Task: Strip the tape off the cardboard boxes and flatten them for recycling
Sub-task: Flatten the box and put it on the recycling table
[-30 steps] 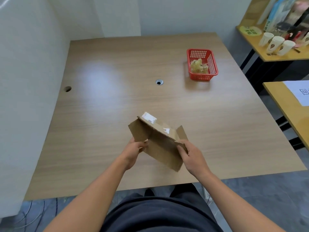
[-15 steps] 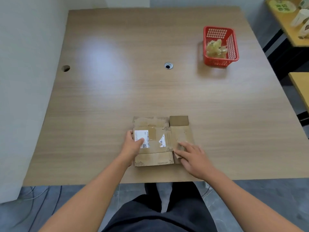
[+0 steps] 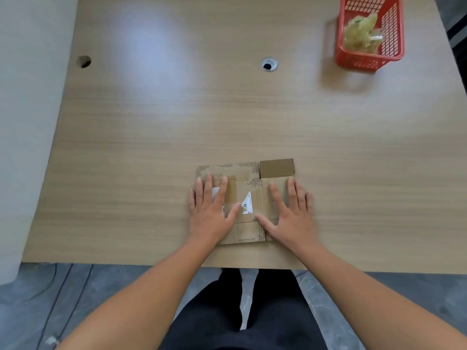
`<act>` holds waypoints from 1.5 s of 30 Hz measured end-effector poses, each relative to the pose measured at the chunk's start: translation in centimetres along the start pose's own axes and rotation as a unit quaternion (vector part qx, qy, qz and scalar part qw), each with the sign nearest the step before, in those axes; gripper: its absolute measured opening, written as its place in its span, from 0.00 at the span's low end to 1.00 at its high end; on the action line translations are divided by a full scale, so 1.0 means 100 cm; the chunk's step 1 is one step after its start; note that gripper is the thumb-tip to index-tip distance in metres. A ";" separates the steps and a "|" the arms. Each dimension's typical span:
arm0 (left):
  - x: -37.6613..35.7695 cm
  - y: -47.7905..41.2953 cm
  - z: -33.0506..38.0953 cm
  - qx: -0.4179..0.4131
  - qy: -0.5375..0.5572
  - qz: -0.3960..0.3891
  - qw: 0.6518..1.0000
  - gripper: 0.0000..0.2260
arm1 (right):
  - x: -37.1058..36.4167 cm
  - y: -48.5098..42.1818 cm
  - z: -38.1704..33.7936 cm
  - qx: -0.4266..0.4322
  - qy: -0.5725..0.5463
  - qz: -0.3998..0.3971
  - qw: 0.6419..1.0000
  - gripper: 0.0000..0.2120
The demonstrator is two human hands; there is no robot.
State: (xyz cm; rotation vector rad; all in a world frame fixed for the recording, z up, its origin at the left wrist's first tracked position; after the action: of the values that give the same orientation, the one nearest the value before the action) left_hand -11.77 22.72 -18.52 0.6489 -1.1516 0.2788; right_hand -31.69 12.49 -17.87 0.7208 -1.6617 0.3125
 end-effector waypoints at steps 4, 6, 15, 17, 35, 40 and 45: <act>-0.009 0.001 -0.005 -0.017 -0.017 0.060 0.998 0.38 | -0.012 0.002 0.000 0.008 0.002 0.051 0.999 0.45; -0.010 -0.002 -0.004 -0.022 -0.025 0.064 0.997 0.39 | -0.011 -0.002 0.001 0.013 0.014 0.056 0.998 0.45; 0.004 -0.019 -0.007 -0.064 -0.005 0.019 0.998 0.43 | 0.004 -0.046 0.008 0.033 0.069 -0.015 0.997 0.47; 0.010 -0.020 -0.016 -0.049 0.045 -0.031 0.997 0.46 | 0.005 -0.046 0.010 0.017 0.031 -0.054 0.998 0.47; 0.071 0.013 0.015 0.147 0.600 -0.177 0.766 0.13 | 0.083 0.058 0.036 -0.242 -0.605 0.050 0.757 0.14; 0.126 0.005 0.104 0.052 0.594 -0.229 0.769 0.12 | 0.170 0.081 0.069 -0.245 -0.667 0.123 0.693 0.20; 0.146 0.020 0.189 -0.010 0.597 -0.244 0.764 0.12 | 0.224 0.124 0.114 -0.238 -0.682 0.192 0.664 0.24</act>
State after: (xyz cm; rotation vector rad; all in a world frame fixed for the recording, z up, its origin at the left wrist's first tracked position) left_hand -21.25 11.07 0.12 0.5589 0.2656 0.1681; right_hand -49.81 9.17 3.23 0.0546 -3.1687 -0.5733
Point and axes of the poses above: each hand's wrist, its own y-axis away from the middle knuckle, its own x-axis out of the back of the hand, z = x × y, the point moved 6 cm from there along -y, towards the middle knuckle, and after that the axes turned 4 degrees about x, right-handed, at the moved point
